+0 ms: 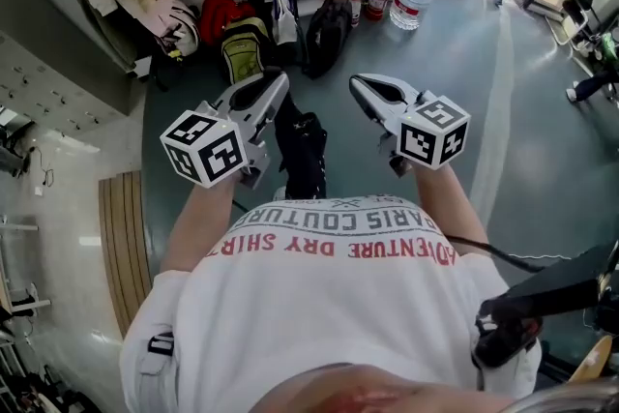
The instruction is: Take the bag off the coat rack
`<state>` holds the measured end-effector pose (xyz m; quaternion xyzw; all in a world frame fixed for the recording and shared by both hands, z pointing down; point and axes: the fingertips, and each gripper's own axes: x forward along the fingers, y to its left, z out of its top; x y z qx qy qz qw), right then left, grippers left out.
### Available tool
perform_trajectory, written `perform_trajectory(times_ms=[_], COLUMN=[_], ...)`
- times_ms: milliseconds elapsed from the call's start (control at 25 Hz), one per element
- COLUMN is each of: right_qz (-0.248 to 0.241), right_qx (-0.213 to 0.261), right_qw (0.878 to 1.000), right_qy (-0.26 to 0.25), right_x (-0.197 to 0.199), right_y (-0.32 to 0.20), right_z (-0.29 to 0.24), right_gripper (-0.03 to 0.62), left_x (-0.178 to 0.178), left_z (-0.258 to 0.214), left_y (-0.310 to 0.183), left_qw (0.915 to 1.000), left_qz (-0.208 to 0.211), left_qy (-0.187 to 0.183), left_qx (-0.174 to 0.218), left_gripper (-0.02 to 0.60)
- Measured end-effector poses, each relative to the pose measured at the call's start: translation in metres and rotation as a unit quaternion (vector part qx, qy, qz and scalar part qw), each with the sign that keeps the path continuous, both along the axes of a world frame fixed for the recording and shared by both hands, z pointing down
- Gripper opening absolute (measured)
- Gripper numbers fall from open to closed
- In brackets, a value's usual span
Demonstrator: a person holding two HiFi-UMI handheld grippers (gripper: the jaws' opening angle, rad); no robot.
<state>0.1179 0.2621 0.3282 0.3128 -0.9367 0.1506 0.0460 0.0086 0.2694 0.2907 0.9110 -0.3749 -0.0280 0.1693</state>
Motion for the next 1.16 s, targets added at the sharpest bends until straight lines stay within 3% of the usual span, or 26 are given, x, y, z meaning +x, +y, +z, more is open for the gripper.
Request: perform_trajectory(times_ms=[560, 880, 1160], right_qz=[-0.008, -0.014, -0.018], right_qx=[0.027, 0.021, 0.029], right_qw=[1.0, 1.0, 0.999], right_qy=[0.007, 0.014, 0.014], right_x=[0.01, -0.002, 0.001], right_y=[0.046, 0.042, 0.049], right_z=[-0.001, -0.007, -0.001], right_gripper=[0.0, 0.001, 0.0], left_x=[0.011, -0.001, 0.01], left_z=[-0.01, -0.009, -0.004], left_y=[0.043, 0.036, 0.045], left_qw=[0.9993, 0.9999, 0.9997], left_qz=[-0.006, -0.009, -0.001], left_qy=[-0.013, -0.003, -0.004], left_qx=[0.035, 0.014, 0.022], left_gripper=[0.015, 0.015, 0.015])
